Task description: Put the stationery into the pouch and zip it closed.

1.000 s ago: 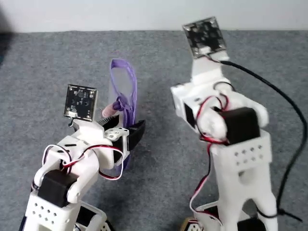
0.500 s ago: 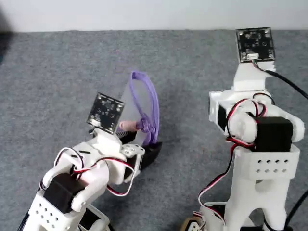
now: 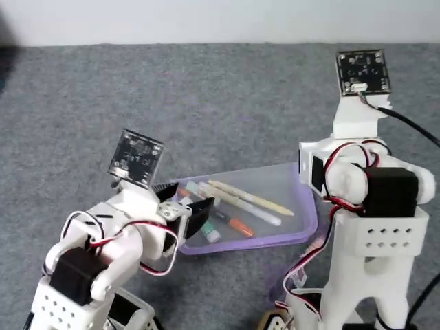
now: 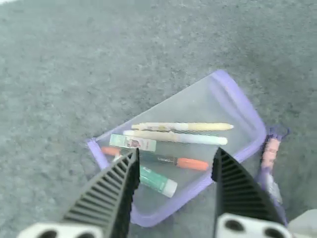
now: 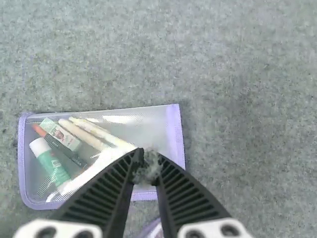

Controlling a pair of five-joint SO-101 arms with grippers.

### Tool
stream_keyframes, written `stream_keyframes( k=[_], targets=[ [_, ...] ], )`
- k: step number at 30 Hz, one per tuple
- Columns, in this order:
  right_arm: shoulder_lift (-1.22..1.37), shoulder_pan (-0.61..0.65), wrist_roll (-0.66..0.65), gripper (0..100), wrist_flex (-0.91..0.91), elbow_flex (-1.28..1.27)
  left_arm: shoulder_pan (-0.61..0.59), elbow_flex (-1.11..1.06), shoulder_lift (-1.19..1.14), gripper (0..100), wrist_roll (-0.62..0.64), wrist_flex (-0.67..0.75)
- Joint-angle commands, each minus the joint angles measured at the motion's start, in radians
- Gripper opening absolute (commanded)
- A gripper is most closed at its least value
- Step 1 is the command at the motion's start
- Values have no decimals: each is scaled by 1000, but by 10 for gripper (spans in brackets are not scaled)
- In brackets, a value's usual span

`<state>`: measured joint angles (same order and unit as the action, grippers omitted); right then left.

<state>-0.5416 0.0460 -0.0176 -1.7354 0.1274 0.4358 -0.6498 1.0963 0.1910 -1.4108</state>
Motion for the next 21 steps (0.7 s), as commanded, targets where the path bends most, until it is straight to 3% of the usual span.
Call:
stream_keyframes(
  k=[1,8,15,21],
  targets=[
    [-27,-5,11,9,-16,40,-23,58,6,232,-23,28],
    [39,1,11,9,-44,-135,-210,41,0,231,-11,31],
    [168,147,-18,13,-45,-290,-410,-50,6,231,-14,35],
    [384,173,-106,106,-12,-325,-500,-45,6,232,-12,35]
  ],
)
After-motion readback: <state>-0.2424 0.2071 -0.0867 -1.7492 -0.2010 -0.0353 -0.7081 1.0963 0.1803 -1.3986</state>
